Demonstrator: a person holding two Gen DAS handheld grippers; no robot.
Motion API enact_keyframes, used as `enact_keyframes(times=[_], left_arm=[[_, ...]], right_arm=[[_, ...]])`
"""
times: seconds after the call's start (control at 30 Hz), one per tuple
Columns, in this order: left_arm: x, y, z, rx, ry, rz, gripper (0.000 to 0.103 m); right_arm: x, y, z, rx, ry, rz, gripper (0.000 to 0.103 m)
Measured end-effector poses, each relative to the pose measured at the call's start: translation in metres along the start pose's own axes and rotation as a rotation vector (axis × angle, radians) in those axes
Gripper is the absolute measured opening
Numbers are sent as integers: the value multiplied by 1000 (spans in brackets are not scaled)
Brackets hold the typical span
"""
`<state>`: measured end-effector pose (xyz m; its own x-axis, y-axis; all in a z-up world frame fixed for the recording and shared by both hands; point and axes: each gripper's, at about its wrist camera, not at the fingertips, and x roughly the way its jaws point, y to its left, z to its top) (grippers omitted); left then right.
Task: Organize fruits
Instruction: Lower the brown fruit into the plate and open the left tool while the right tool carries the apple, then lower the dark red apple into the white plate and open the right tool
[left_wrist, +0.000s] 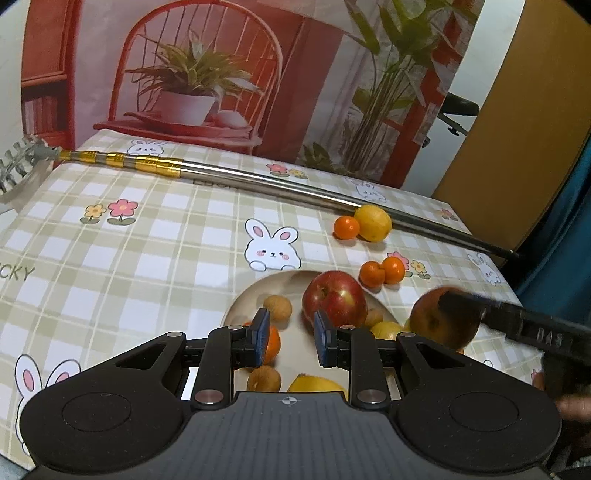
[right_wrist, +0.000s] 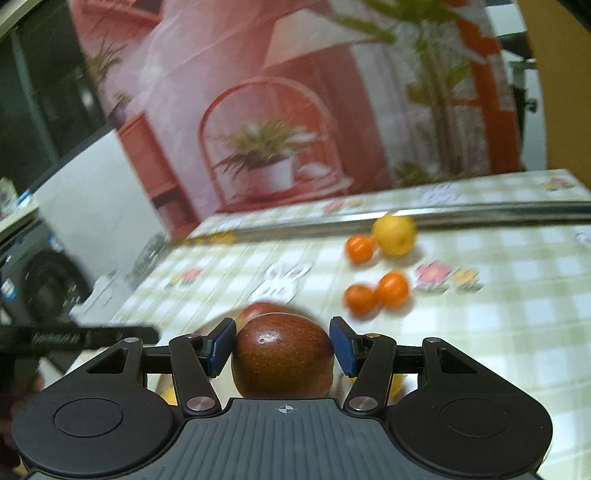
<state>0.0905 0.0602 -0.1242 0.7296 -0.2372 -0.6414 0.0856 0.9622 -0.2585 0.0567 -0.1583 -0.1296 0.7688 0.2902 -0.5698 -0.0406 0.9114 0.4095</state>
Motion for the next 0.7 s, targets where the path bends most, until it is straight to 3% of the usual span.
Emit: enact_keyframes(times=[0.4, 0.7], left_arm=[[-9, 5, -13, -25, -7, 7, 27], [-2, 6, -15, -35, 13, 27, 27]], right_arm=[[18, 30, -22, -25, 140, 131, 52], [33, 17, -33, 41, 188, 150, 53]])
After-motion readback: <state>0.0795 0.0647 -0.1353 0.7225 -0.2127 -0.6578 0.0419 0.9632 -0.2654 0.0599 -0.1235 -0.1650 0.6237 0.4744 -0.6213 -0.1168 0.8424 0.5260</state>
